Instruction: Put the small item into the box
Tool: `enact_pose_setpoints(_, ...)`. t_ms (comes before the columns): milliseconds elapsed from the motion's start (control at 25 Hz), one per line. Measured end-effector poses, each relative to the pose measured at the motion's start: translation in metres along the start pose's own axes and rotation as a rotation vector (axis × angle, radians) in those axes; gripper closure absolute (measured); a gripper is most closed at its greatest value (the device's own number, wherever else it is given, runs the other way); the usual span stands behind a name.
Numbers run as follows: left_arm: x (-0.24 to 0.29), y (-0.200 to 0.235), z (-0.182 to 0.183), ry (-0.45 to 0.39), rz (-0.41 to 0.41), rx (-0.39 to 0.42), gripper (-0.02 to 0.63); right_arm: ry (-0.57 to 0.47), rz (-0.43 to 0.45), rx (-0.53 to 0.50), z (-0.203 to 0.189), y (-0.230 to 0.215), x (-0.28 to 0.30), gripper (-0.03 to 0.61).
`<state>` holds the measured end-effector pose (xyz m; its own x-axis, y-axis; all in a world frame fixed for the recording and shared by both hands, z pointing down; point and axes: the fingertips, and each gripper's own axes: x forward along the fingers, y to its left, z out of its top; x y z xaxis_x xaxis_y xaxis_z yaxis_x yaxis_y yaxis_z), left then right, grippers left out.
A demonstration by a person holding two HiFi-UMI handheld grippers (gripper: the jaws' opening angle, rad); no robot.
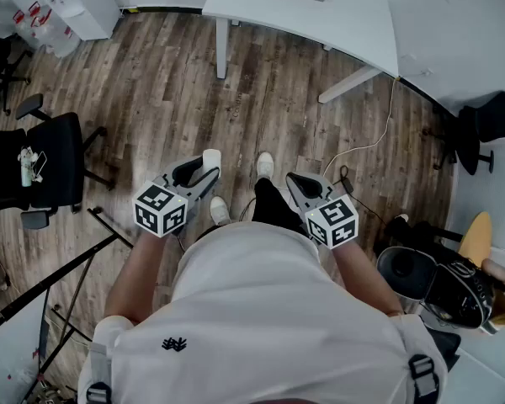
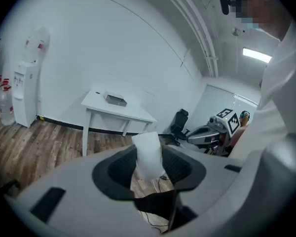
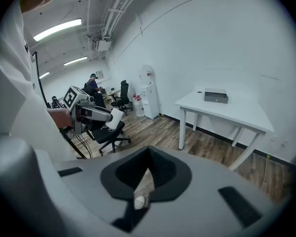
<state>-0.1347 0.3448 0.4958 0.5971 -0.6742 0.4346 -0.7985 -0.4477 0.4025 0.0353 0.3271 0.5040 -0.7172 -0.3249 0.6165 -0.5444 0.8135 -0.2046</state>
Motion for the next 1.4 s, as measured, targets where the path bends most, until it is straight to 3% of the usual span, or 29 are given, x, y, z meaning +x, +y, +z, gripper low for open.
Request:
enact_pose_setpoints(280,0.047,0.016,0.024,0.028,-0.001,-0.010,0.443,-0.042,-0.006,0.017,0.018,-0.052,0.020,0.572)
enact_pose_setpoints(600,0.115,0.037,0.096,0.053,0.007,0.062,0.443,-0.109,0.043,0.045,0.053,-0.120,0.038,0.568)
enact_pose_setpoints(680,0.132,0.044,0.111,0.058,0.011,0.068,0.443,-0.121,0.052,0.034,0.060,-0.136,0.041,0.520)
enact_pose_setpoints(760,0.152,0.046,0.120,0.070,0.008,0.065,0.443,-0.118,0.046,0.034,0.061,-0.155,0.045,0.511)
enact_pose_setpoints(1000,0.201,0.042,0.144,0.108,-0.049,0.086,0.443,-0.129,-0.010,0.117,0.065,-0.200,0.046,0.535)
enact_pose_setpoints(1400,0.289,0.098,0.221,0.146,-0.181,0.150,0.443,-0.156,-0.186,0.241,0.097,-0.264,0.056,0.546)
